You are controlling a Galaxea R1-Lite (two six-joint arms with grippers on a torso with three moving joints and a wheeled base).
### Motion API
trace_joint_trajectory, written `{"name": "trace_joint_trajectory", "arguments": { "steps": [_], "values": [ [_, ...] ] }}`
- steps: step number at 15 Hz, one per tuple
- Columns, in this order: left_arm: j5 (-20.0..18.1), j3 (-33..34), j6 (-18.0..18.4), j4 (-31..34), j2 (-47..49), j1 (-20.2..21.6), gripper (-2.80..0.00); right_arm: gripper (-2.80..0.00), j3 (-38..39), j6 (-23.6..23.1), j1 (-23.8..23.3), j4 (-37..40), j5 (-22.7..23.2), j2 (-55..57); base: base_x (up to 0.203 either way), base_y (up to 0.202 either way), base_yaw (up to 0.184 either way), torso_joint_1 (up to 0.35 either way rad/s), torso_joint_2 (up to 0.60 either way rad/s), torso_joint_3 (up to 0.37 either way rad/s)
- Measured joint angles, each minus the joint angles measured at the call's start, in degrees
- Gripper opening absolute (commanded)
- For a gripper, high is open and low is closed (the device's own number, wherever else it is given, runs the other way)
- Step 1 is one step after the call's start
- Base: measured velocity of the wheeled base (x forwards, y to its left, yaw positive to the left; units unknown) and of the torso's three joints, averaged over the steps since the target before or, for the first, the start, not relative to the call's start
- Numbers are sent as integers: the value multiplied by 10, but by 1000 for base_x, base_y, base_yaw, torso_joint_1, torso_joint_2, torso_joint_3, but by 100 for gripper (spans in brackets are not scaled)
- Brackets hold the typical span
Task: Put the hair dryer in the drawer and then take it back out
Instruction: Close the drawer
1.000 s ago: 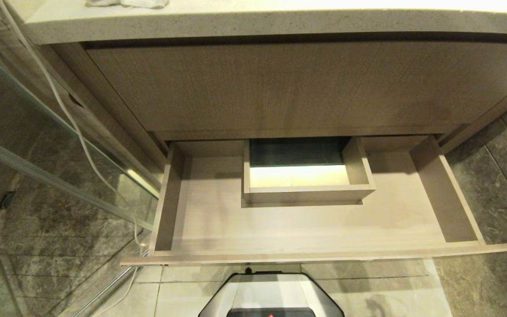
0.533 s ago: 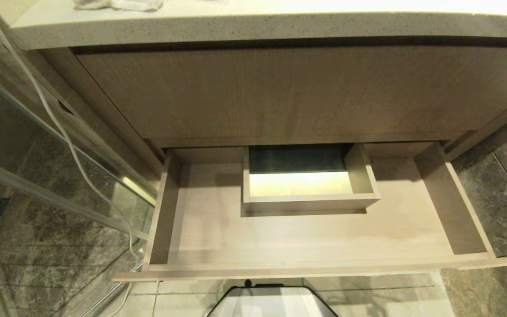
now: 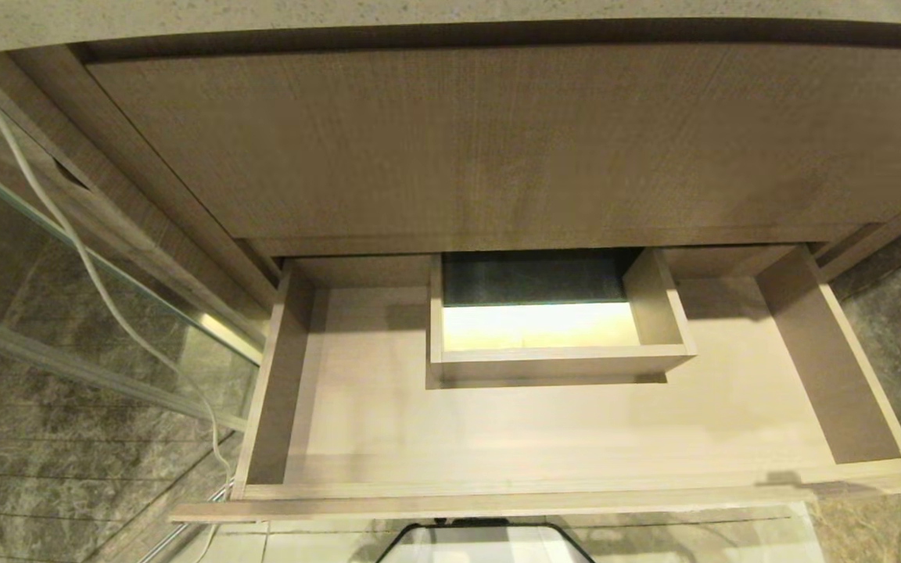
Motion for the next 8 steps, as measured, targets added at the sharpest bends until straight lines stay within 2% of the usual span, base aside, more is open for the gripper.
{"name": "trace_joint_trajectory", "arguments": {
  "steps": [3,8],
  "values": [
    [0,0,0,-1,0,0,-280,-280,1,-19,-1,5,-3,60,0,0,0,99,54,148],
    [0,0,0,-1,0,0,-280,-280,-5,-52,-4,-14,-9,146,0,0,0,27,11,39]
  ]
}}
